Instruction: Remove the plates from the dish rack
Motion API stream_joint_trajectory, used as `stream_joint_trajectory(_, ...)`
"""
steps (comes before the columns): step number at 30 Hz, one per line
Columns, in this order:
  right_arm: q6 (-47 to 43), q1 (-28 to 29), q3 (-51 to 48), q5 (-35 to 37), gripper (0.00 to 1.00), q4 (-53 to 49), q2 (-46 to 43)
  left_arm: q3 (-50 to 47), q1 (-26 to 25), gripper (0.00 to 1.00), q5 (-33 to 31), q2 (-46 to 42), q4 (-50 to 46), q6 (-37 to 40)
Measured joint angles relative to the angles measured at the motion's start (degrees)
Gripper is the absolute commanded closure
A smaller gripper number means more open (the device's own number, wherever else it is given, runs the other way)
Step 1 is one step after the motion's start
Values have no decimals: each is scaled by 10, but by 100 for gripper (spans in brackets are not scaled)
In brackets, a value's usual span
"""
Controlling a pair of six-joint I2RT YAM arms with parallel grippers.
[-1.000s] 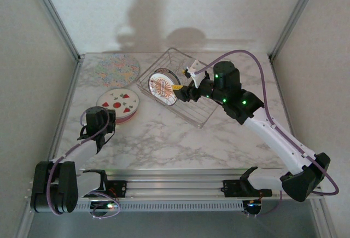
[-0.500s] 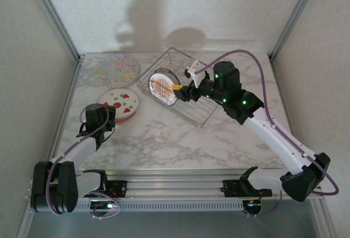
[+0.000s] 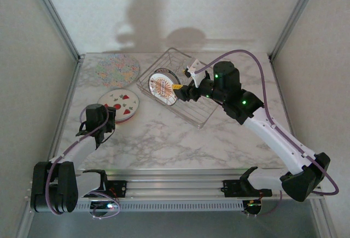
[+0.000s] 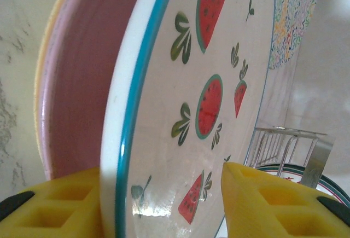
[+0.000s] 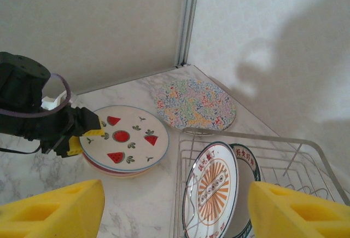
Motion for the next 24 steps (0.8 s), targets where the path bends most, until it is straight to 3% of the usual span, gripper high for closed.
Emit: stream_joint_trajectory(24,0,0,0,0,29,0,1,53,0,39,-2,5,-110,0)
